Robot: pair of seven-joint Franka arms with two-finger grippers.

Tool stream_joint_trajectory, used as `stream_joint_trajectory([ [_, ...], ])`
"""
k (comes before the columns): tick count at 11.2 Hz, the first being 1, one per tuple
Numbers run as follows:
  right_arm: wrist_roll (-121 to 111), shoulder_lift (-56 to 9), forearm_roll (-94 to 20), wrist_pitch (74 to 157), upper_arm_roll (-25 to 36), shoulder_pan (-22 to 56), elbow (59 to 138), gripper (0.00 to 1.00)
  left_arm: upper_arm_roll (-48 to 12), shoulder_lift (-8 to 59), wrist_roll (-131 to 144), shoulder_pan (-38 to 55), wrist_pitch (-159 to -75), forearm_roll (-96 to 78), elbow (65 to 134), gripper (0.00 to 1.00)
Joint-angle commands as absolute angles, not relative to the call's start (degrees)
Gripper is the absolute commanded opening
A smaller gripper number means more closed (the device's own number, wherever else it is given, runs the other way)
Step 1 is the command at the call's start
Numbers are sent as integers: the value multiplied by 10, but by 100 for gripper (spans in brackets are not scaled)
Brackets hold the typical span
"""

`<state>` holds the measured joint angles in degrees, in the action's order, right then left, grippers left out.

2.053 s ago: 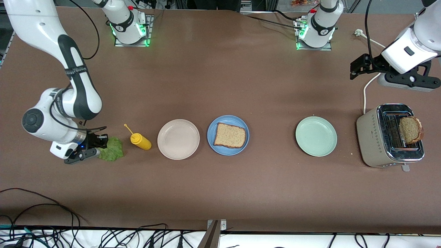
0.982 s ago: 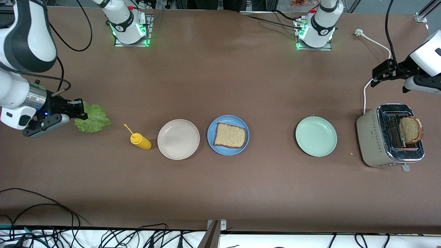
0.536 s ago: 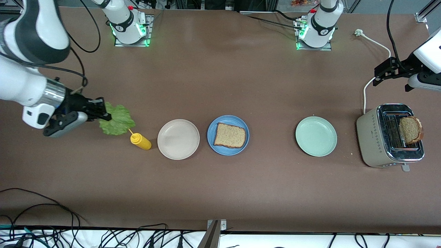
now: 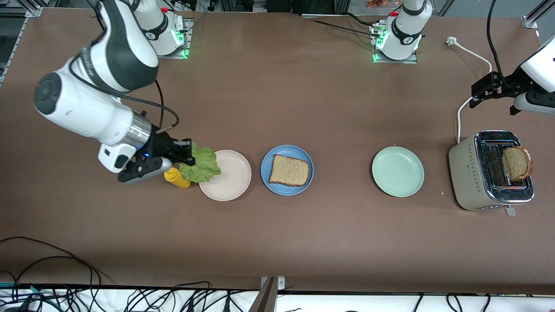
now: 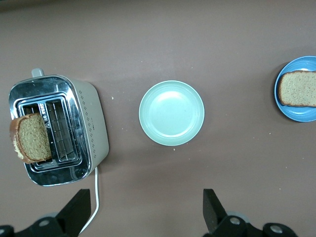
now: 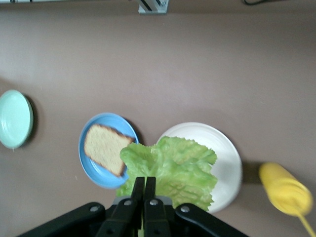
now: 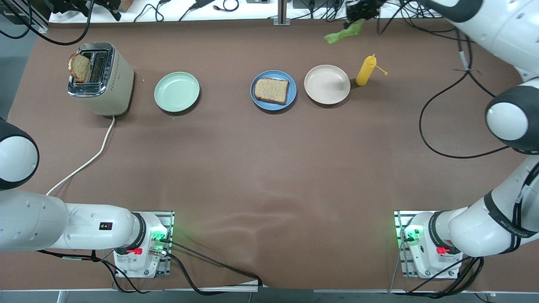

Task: Make sandwich in blue plate with both arms
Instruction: 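Carry the lettuce with the right gripper onto the bread on the blue plate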

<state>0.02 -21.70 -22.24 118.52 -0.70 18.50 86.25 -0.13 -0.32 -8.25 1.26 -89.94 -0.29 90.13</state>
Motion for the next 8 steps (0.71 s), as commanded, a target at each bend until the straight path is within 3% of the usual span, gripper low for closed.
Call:
stream_joint_trajectory([
  [1,93,-307,-235,1250,1,237,775,0,0,-3,-77,13,-889,8,891,100],
  [4,197,-383,-233,1301,13,293,711,0,-2,-3,-77,14,-889,8,890,100],
  [8,284,-436,-234,1392,23,346,687,0,-3,-2,-77,14,-889,8,890,100],
])
